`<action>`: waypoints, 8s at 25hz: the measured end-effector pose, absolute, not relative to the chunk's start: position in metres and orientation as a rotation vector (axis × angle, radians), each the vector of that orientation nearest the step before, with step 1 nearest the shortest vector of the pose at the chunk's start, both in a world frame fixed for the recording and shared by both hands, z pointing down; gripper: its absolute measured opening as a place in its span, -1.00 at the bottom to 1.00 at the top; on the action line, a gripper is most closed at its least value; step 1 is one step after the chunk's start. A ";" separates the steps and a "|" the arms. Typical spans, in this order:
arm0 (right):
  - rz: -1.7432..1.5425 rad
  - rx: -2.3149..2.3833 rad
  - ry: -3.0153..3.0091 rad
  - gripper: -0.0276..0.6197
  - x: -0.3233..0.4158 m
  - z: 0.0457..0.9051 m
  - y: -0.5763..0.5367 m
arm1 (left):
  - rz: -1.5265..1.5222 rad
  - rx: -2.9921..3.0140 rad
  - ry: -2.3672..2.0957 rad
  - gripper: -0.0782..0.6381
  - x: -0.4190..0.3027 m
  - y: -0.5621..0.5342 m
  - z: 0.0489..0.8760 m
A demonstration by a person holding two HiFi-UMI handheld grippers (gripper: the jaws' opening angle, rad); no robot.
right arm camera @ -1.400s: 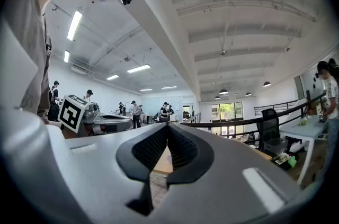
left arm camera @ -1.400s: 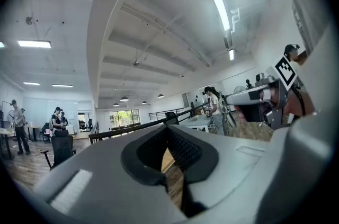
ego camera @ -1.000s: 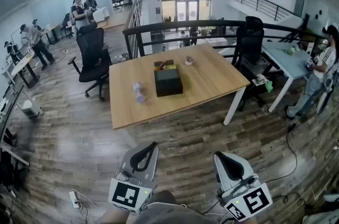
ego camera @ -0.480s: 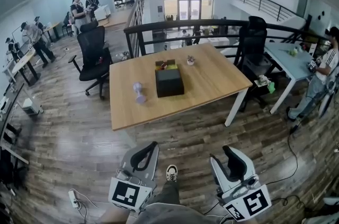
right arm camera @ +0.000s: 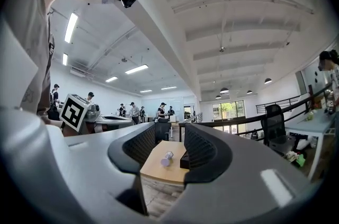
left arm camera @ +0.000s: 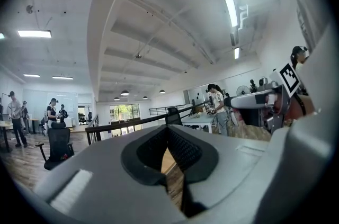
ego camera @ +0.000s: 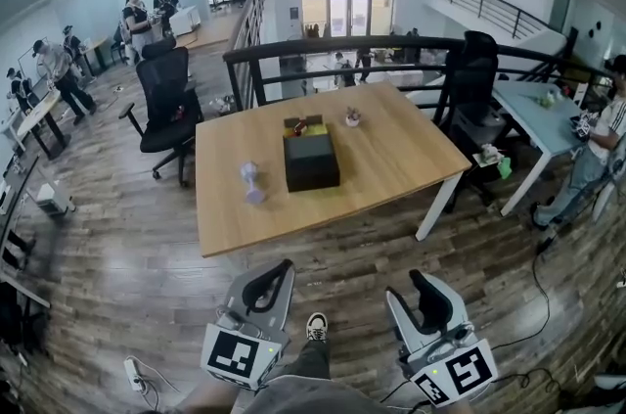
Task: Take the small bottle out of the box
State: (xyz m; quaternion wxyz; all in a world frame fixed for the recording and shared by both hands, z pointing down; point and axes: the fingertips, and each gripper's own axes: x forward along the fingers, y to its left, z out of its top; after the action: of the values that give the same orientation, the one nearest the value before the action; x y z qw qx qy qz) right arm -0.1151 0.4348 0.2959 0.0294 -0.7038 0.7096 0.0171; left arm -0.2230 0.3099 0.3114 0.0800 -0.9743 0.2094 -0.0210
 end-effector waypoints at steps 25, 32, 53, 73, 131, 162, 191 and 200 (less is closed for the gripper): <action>0.002 -2.229 2.306 -0.44 0.015 0.292 0.127 | -0.100 -2.982 0.589 -0.78 -0.095 0.013 0.306; -0.041 -2.203 2.406 -0.44 0.027 0.298 0.071 | -0.089 -3.027 0.638 -0.78 -0.085 -0.036 0.308; -0.168 -1.872 2.687 -0.44 0.139 0.328 -0.074 | -0.141 -2.966 0.964 -0.78 0.008 -0.144 0.325; -0.223 -1.431 2.998 -0.44 0.237 0.354 -0.170 | -0.277 -2.754 1.461 -0.78 0.081 -0.201 0.330; 0.218 -0.784 4.387 -0.28 0.151 0.721 -0.433 | -0.838 -3.010 1.399 -0.78 0.029 -0.344 0.549; -0.350 -1.588 3.638 -0.27 0.157 0.598 -0.424 | -0.687 -2.995 1.401 -0.78 0.012 -0.349 0.499; -0.308 -1.760 2.663 -0.27 0.184 0.376 -0.218 | -0.412 -2.788 1.352 -0.78 -0.005 -0.257 0.365; -0.383 -1.720 2.723 -0.27 0.171 0.394 -0.196 | -0.452 -2.827 1.385 -0.78 -0.013 -0.242 0.386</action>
State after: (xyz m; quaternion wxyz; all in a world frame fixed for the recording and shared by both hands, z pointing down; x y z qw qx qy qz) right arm 0.1708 -0.1958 0.3940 -0.0511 -0.5297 0.8384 -0.1178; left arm -0.0131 -0.2418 0.3860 -0.0195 -0.8887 0.4355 -0.1422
